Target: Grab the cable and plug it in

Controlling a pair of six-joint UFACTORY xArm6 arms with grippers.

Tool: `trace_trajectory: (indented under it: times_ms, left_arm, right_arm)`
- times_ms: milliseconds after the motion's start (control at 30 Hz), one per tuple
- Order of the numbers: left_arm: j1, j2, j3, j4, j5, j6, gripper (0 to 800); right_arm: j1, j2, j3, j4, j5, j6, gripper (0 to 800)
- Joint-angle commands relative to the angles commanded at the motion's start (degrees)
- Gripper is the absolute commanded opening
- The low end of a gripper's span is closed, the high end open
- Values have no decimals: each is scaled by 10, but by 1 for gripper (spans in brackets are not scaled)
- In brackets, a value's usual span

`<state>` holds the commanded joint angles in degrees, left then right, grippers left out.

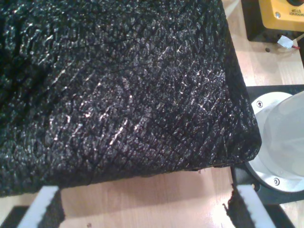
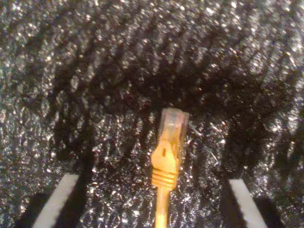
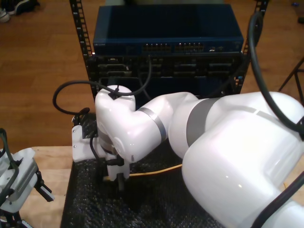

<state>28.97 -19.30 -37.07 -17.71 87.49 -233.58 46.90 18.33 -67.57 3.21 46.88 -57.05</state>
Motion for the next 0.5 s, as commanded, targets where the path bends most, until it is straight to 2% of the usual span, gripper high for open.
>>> trace_trajectory:
  times_ms: [100,200,267,300,500]
  left_arm:
    - [0,0,-1,0,0,0,800]
    - [0,0,-1,0,0,0,800]
    - [0,0,-1,0,0,0,800]
    - [0,0,-1,0,-1,0,800]
    - [-1,1,-3,0,-1,0,800]
  right_arm:
    - [4,1,0,-2,0,7,617]
    - [4,1,0,-11,-1,10,531]
    - [4,1,2,-18,-8,17,520]
    - [5,1,3,-24,-11,21,490]
    - [9,1,5,-82,-12,69,444]
